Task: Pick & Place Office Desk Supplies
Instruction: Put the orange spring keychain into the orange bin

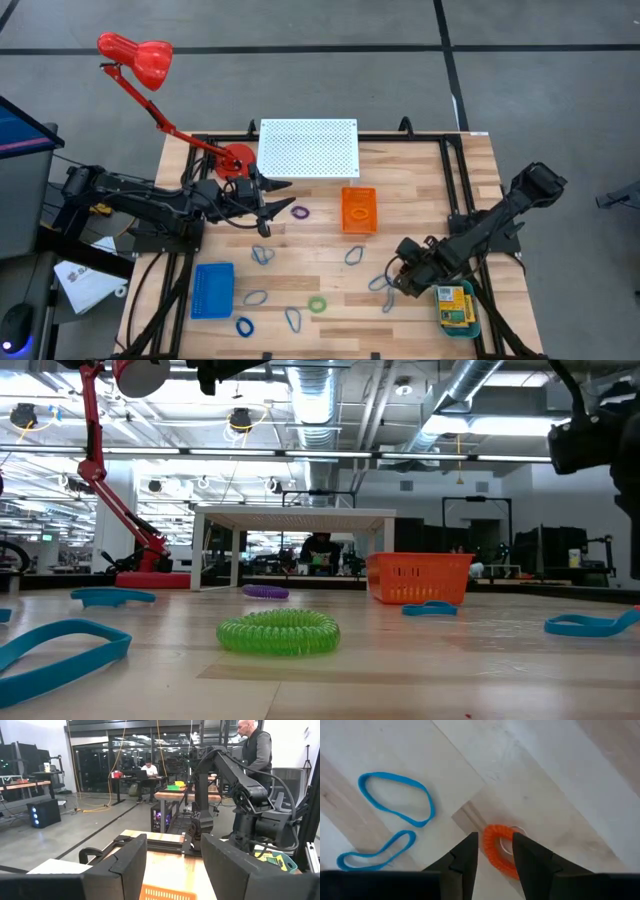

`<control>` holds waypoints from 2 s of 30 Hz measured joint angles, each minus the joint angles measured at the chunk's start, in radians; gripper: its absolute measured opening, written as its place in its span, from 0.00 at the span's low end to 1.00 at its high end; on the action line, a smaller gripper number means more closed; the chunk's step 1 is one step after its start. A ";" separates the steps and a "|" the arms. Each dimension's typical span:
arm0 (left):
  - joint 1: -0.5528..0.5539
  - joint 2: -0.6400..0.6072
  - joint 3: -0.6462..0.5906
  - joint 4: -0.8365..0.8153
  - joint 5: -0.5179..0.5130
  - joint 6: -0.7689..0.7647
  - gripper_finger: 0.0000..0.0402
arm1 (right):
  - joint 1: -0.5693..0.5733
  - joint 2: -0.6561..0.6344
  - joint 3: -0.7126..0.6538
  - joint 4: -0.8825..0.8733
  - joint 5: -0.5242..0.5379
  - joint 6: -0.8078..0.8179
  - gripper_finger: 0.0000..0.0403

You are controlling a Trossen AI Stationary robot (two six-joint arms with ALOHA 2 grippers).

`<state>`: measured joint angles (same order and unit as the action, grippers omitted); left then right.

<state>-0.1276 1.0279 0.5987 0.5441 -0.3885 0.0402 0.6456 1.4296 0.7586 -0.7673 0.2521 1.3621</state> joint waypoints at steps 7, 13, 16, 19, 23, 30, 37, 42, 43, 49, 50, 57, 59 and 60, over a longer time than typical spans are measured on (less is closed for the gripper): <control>0.000 0.000 0.000 0.004 0.000 0.000 0.45 | -0.016 0.065 0.001 0.048 -0.042 -0.048 0.29; 0.000 0.000 0.000 0.004 0.000 0.000 0.45 | -0.019 0.149 0.006 0.050 -0.064 -0.069 0.29; 0.000 0.000 0.000 0.003 0.000 0.000 0.45 | -0.019 0.164 0.006 0.054 -0.062 -0.071 0.29; 0.000 0.000 0.000 0.003 0.000 0.000 0.45 | -0.020 0.164 0.005 0.054 -0.062 -0.072 0.28; 0.000 0.000 0.000 0.003 0.000 0.000 0.45 | -0.021 0.165 0.004 0.046 -0.058 -0.072 0.20; 0.000 0.000 0.000 0.003 0.000 0.000 0.45 | -0.019 0.170 0.024 0.038 0.003 -0.089 0.05; 0.000 0.000 0.000 0.003 0.000 0.000 0.45 | -0.039 0.171 0.165 0.026 0.162 -0.244 0.02; 0.000 0.000 0.000 0.003 0.000 0.000 0.45 | -0.083 0.170 0.280 0.025 0.322 -0.442 0.01; 0.000 0.000 0.000 0.003 0.000 0.000 0.45 | -0.096 0.170 0.296 0.025 0.351 -0.483 0.01; 0.000 0.000 0.000 0.003 0.000 0.000 0.45 | -0.231 0.169 0.330 0.023 0.446 -0.693 0.01; 0.000 0.000 0.000 0.003 0.000 0.000 0.45 | -0.261 0.169 0.330 0.023 0.456 -0.715 0.01; 0.000 0.000 0.000 0.002 0.009 0.002 0.45 | -0.466 0.168 0.301 0.172 0.444 -0.911 0.01; 0.000 0.000 0.000 0.002 0.031 0.002 0.45 | -0.515 0.171 0.301 0.186 0.400 -0.932 0.01; 0.000 0.000 0.000 0.001 0.036 0.002 0.45 | -0.537 0.176 0.301 0.186 0.370 -0.935 0.01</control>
<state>-0.1276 1.0281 0.5987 0.5456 -0.3521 0.0425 0.1087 1.6051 1.0599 -0.5818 0.6219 0.4275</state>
